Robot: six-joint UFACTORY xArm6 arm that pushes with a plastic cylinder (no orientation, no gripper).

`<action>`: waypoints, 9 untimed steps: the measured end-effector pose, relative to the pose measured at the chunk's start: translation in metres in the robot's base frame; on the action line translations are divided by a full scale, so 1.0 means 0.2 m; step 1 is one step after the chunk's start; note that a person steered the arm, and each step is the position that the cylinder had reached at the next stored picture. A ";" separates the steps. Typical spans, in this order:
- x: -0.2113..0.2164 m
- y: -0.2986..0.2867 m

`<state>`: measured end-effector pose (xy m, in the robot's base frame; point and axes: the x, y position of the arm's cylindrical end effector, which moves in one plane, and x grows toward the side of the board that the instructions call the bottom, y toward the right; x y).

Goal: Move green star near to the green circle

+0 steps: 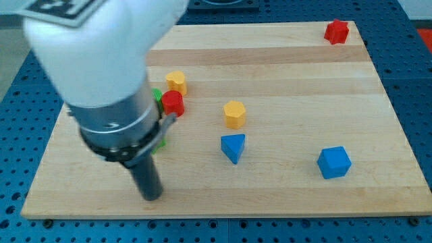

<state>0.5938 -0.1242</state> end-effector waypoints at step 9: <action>-0.11 -0.11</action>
<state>0.5727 -0.1459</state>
